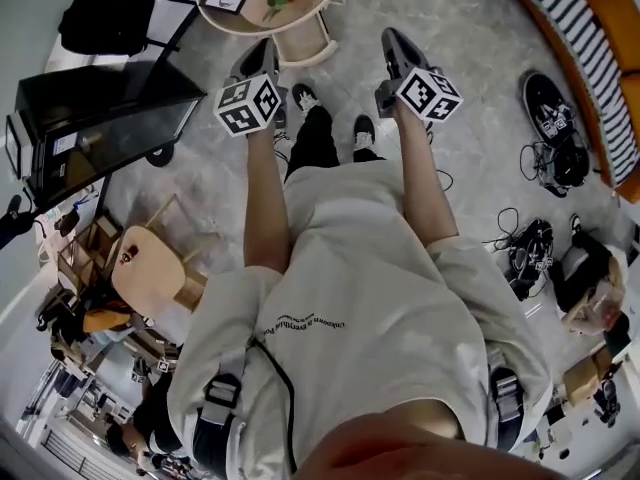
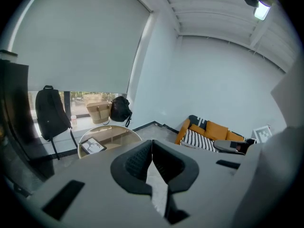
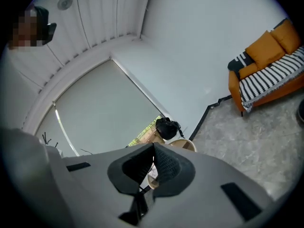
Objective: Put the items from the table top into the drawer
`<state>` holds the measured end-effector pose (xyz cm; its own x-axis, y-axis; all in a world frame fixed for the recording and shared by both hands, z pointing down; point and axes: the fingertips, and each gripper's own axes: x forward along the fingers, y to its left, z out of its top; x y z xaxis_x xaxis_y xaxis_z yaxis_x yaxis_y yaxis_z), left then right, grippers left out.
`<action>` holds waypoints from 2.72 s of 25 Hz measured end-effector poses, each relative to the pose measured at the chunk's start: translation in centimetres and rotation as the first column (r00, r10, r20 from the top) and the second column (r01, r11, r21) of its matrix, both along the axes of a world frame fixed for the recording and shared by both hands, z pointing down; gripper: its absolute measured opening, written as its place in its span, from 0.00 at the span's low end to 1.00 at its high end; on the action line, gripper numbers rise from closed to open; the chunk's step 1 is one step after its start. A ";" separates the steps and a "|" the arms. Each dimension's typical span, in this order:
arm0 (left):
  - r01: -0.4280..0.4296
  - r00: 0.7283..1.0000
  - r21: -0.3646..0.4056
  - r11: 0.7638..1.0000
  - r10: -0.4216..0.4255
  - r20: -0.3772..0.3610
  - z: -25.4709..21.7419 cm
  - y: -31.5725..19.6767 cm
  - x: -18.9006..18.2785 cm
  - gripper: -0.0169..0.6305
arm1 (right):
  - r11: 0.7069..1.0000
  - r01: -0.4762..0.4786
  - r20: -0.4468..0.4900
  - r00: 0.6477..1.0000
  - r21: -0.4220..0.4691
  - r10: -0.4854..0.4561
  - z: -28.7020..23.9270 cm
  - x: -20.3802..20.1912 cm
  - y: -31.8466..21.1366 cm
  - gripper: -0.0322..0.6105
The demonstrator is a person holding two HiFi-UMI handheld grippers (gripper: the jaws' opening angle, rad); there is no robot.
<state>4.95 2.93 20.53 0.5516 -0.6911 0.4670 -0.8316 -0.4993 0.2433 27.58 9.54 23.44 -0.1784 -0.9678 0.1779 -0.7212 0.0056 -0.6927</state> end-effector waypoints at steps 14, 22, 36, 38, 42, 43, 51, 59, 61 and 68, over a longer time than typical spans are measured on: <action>0.050 0.998 -0.134 0.990 -0.055 -0.031 9.5 -16.8 -8.0 0.06 | 0.956 0.178 -0.183 0.957 -0.234 -0.223 8.3 -11.6 -17.6 0.10; 0.081 0.992 -0.227 0.970 -0.101 -0.076 17.4 -22.2 -13.8 0.06 | 0.845 0.421 -0.308 0.798 -0.328 -0.517 15.1 -22.4 -28.2 0.10; 0.226 0.968 -0.321 0.920 -0.249 -0.031 26.6 -21.8 -14.4 0.06 | 0.555 0.630 -0.351 0.430 -0.544 -0.832 30.3 -24.0 -33.8 0.10; 0.255 0.961 -0.318 0.913 -0.275 -0.018 27.8 -22.2 -13.3 0.06 | 0.494 0.662 -0.355 0.346 -0.564 -0.868 32.4 -23.8 -34.8 0.11; 0.304 0.950 -0.316 0.899 -0.311 0.029 31.2 -22.1 -11.4 0.06 | 0.315 0.727 -0.405 0.056 -0.610 -0.913 36.8 -23.4 -36.1 0.11; 0.325 0.943 -0.315 0.892 -0.330 0.039 32.1 -22.0 -11.3 0.06 | 0.287 0.734 -0.406 0.017 -0.615 -0.914 37.8 -23.4 -36.6 0.11; 0.404 0.904 -0.337 0.850 -0.426 0.008 39.2 -19.7 -11.1 0.06 | 0.200 0.712 -0.339 -0.056 -0.673 -0.939 46.1 -24.5 -37.6 0.28; 0.362 0.917 -0.400 0.842 -0.399 -0.010 48.2 -14.2 -11.2 0.06 | 0.203 0.678 -0.373 -0.114 -0.707 -0.921 52.4 -26.2 -36.8 0.32; 0.382 0.906 -0.413 0.827 -0.424 -0.012 49.6 -13.2 -12.2 0.06 | 0.226 0.672 -0.386 -0.097 -0.705 -0.917 53.1 -26.2 -37.0 0.32; 0.416 0.893 -0.381 0.826 -0.451 -0.002 50.7 -13.7 -14.1 0.06 | 0.252 0.638 -0.443 -0.158 -0.728 -0.882 54.0 -27.1 -37.3 0.27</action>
